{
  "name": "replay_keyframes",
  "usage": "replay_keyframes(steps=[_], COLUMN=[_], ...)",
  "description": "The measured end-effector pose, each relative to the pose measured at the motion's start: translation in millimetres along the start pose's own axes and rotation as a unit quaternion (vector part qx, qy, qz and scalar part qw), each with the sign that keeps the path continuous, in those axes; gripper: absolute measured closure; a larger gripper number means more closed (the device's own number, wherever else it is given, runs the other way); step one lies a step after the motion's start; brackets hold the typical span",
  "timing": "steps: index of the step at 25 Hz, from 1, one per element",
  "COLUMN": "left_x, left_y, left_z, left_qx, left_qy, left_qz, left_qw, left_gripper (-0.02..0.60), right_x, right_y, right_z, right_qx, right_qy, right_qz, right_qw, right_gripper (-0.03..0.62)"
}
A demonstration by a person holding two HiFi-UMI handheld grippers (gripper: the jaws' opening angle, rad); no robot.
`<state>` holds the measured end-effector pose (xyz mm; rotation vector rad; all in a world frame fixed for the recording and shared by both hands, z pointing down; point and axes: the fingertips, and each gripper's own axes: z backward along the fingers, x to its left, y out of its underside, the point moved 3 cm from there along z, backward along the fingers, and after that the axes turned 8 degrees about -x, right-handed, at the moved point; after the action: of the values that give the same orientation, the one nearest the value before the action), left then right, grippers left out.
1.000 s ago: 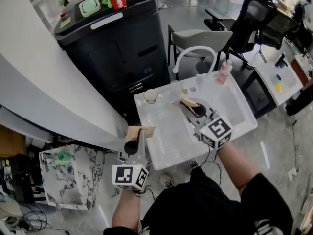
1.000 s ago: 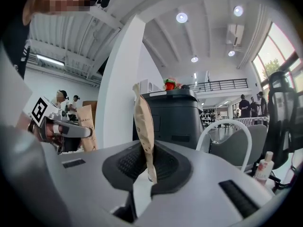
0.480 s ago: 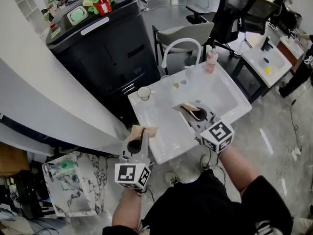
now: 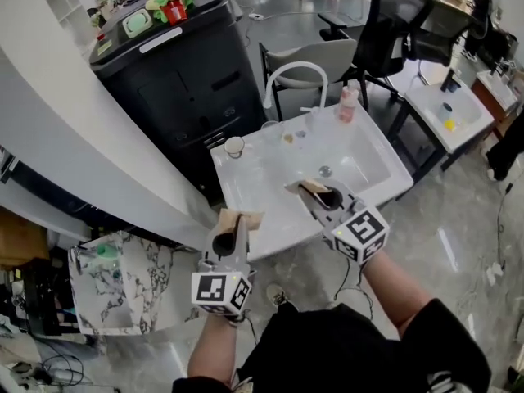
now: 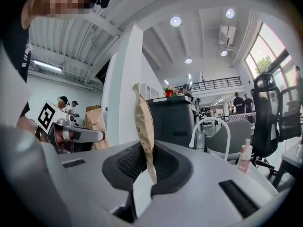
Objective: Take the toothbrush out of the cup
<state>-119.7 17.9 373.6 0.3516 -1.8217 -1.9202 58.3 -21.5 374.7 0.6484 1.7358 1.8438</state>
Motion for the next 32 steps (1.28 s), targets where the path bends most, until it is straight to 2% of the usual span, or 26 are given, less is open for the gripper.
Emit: replay_keyframes(steps=[8,15,19,23,32], left_x=[-94,-147,-158,-161,-136], left_y=[7,6,-1,-3,-8], left_z=[45,79,93,102,131], left_qx=[-0.007,-0.001,-0.002,-0.004,-0.006], left_qy=[-0.067,-0.103,-0.113,-0.113,-0.08], left_qz=[-0.014,-0.028,-0.038,-0.033,-0.028], left_qw=[0.9976,0.9942,0.9929,0.993,0.9964], left_gripper=[0.548,0.548,0.548,0.548,0.548], right_x=[4,14,25,34,76], right_y=[-3,-2,-5,-5,1], right_z=[94,141,153,160,155], right_qx=[0.003,0.0,-0.005,-0.007,-0.001], right_qy=[-0.062,-0.092,-0.101,-0.099,-0.068], right_qz=[0.001,-0.024,-0.037,-0.043,-0.042], right_qw=[0.998,0.996,0.994,0.994,0.997], right_gripper=[0.566,0.566,0.566,0.566,0.566])
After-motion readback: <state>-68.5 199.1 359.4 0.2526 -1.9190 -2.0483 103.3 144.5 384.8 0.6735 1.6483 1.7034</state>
